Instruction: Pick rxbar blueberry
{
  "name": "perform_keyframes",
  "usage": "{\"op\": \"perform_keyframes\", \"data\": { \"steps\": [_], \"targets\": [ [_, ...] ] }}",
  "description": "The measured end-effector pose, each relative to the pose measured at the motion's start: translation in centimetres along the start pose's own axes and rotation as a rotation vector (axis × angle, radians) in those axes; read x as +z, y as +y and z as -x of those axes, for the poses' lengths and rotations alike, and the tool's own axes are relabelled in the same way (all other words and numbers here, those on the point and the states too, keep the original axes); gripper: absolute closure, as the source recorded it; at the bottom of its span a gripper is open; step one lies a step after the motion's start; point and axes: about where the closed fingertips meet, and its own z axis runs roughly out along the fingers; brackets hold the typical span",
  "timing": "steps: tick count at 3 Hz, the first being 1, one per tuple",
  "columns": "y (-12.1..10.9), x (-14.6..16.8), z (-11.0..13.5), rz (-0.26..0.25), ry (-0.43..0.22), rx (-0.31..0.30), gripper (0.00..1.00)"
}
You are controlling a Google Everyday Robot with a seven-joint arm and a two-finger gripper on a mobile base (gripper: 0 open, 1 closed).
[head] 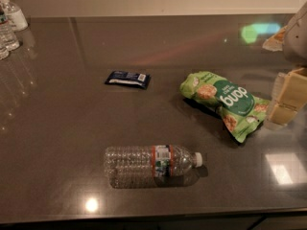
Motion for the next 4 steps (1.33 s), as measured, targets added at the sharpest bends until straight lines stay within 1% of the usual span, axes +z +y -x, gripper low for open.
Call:
{"op": "perform_keyframes", "data": {
  "steps": [1, 2, 3, 4],
  "targets": [
    [0.0, 0.0, 0.0, 0.000, 0.000, 0.000, 0.00],
    [-1.4, 1.3, 1.1, 0.006, -0.036, -0.008, 0.00],
    [-3.5, 3.1, 3.0, 0.005, -0.089, -0.025, 0.00],
    [-6.2, 5.1, 5.3, 0.012, -0.139, -0.031, 0.00]
  ]
}}
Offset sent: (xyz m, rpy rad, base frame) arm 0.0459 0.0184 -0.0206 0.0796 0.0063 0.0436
